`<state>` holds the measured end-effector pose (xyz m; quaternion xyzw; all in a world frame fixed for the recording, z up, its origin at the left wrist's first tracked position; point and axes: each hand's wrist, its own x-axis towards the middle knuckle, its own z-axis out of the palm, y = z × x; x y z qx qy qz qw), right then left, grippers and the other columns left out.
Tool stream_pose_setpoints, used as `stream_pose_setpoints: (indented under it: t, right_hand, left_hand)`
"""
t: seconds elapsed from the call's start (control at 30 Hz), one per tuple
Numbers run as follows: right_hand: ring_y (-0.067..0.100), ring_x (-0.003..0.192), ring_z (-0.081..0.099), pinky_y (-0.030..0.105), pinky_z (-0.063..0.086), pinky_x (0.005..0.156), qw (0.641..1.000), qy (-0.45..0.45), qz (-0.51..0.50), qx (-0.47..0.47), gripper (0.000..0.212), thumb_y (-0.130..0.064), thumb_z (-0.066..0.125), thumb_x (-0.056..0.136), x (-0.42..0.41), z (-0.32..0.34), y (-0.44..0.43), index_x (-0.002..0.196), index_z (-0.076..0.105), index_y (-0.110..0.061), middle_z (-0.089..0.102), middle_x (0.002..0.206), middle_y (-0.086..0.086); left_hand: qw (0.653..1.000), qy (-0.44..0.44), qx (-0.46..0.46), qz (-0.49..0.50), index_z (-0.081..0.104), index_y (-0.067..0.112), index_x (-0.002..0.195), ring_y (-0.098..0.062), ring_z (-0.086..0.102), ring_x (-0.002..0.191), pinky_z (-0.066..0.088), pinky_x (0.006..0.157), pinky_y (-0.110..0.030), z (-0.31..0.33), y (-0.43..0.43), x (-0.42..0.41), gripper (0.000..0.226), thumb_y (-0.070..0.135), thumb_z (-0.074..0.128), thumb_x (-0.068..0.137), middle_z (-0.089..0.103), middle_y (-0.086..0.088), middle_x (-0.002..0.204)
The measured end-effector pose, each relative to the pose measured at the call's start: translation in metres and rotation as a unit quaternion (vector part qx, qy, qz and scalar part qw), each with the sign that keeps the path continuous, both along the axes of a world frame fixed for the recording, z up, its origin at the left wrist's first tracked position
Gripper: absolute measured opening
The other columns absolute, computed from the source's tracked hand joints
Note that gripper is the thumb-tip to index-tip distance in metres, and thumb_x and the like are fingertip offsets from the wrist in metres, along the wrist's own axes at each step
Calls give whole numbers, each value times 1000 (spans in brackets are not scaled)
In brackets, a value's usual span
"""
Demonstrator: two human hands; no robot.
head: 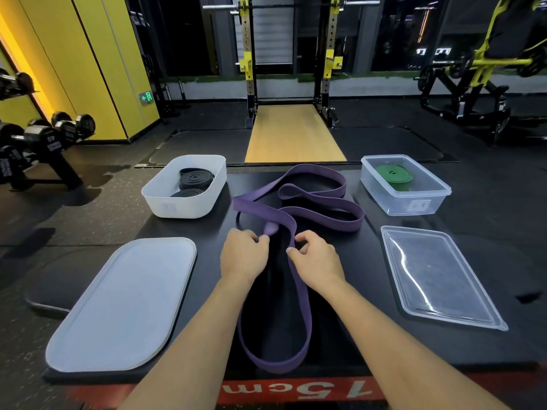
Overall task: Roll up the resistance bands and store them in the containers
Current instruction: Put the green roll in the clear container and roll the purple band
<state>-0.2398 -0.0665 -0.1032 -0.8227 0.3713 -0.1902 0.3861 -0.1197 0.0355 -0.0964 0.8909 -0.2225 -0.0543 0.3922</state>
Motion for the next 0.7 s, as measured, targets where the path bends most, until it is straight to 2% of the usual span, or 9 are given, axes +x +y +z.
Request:
stream_pose_setpoints:
  t: [0.03,0.1,0.17,0.23,0.33,0.4,0.47,0.57,0.7]
  right_hand:
    - [8,82,63,35,55,79,1000,3,0,1,19,-37,65,96,2,-1,0,114,62,-33,68,79,-10]
    - [8,84,64,33,54,77,1000,2,8,4,23,-40,68,94,6,-3,1,116,64,-33,69,80,-11]
    - [7,84,65,29,51,76,999,-19,23,11,25,-40,69,94,10,-4,4,117,68,-31,70,79,-11]
    - [6,85,64,27,50,77,998,-42,36,11,25,-39,69,95,11,-6,8,118,70,-29,70,81,-11]
    - [10,87,67,31,53,81,998,-43,37,-12,24,-42,59,99,14,-10,13,118,71,-34,73,92,-13]
    - [14,79,70,35,57,81,997,-47,55,-14,26,-35,54,100,16,-13,11,119,72,-36,74,91,-13]
    - [12,69,70,31,56,76,995,-61,84,10,32,-20,51,101,14,-15,8,119,73,-35,74,87,-10]
    - [9,63,69,17,48,56,986,-80,118,90,35,-7,47,103,10,-12,1,119,73,-24,76,88,-5]
    - [16,60,70,25,47,48,977,-105,65,171,25,-9,50,103,24,-6,-14,99,71,-21,78,90,4]
  left_hand:
    - [1000,0,2,-5,43,18,54,-19,42,60,30,56,-33,-1,0,0,43,26,59,93,47,-5,78]
    - [999,32,-7,-23,34,15,49,-20,33,56,29,54,-32,0,1,0,49,21,59,90,38,-3,64]
    - [995,86,-23,-48,34,15,52,-19,30,57,28,54,-32,1,1,0,43,19,56,89,33,-1,55]
    - [988,125,-55,-66,39,12,59,-19,30,62,27,57,-33,1,-1,1,34,15,56,88,34,-4,59]
    - [988,105,-68,-89,59,1,67,-24,41,63,35,60,-36,-6,0,3,36,24,59,96,50,-12,60]
    - [990,73,-55,-106,76,9,80,-24,59,70,45,65,-33,-9,1,2,37,35,60,101,70,-8,72]
    - [991,55,-57,-111,81,17,88,-14,67,80,48,70,-26,-9,1,3,33,40,61,101,76,0,80]
    - [991,52,-61,-109,80,21,96,-11,68,87,46,70,-24,-9,2,9,22,38,66,99,75,9,87]
    - [992,39,-62,-98,75,18,89,-18,70,87,48,70,-29,-13,4,10,9,22,67,92,74,8,81]
